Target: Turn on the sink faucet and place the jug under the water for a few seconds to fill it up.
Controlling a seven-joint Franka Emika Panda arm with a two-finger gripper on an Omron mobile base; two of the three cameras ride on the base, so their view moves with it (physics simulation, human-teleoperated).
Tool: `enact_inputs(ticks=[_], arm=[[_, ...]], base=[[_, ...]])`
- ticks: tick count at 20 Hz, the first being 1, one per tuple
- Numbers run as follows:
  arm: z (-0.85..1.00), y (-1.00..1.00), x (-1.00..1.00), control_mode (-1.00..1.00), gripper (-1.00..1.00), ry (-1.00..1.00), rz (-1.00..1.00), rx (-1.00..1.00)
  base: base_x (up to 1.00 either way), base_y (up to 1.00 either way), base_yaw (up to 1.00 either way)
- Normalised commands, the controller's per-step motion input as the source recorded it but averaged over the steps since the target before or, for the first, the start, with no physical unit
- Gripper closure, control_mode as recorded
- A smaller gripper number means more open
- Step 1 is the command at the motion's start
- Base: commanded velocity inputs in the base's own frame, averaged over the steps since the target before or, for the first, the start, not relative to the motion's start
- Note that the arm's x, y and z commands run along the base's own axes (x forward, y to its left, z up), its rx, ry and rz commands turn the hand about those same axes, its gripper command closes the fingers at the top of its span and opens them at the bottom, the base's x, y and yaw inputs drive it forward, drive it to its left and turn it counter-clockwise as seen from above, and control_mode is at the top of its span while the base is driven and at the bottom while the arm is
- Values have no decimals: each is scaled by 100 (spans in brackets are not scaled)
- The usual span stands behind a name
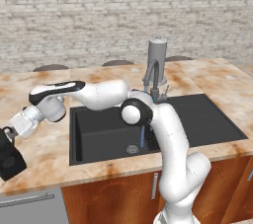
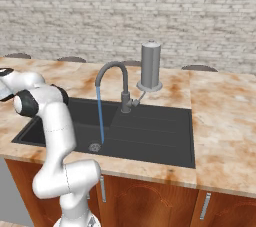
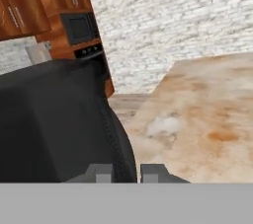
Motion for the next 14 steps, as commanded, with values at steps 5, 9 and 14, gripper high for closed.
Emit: enact_inputs(ticks=[5,9,14], arm=[[53,-39,-52,-100,100,-9,-23,4],[47,-63,-46,-100,100,-3,-28,10],[29,-93,-49,-100,100,0,-32,15]], base=[[0,0,0],[0,0,0],[0,0,0]])
